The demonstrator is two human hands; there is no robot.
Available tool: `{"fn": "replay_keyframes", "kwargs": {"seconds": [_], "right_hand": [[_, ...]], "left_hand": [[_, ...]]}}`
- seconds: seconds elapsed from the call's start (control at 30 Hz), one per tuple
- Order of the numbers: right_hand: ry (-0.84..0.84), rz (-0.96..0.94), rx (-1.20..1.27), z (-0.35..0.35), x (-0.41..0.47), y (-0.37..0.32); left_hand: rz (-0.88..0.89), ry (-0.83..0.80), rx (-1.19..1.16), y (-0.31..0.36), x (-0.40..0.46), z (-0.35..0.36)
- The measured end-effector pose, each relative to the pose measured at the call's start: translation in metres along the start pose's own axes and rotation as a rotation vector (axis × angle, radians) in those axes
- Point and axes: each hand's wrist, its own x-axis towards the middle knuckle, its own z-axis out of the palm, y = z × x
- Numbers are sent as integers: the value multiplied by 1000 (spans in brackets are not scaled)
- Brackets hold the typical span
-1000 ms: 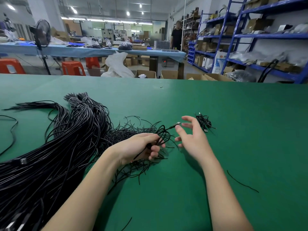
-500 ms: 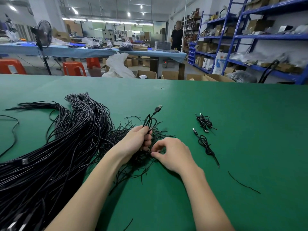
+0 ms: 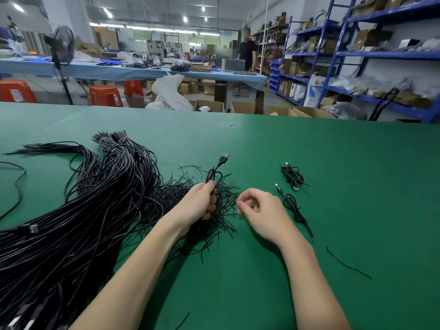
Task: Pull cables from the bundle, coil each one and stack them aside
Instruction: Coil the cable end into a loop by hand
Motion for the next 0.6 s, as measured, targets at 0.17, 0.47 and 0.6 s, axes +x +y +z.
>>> {"fn": "replay_keyframes", "kwargs": {"seconds": [0.17,0.47,0.6], "right_hand": [[148,90,319,-3,-5,5],[296,76,841,23,-8,-30],[298,138,818,29,-8,-32]], "left_hand": [[-53,17,-71,5,-1,2],[257,41,308,9,-9,18],[340,54,393,12,-16,24]]}}
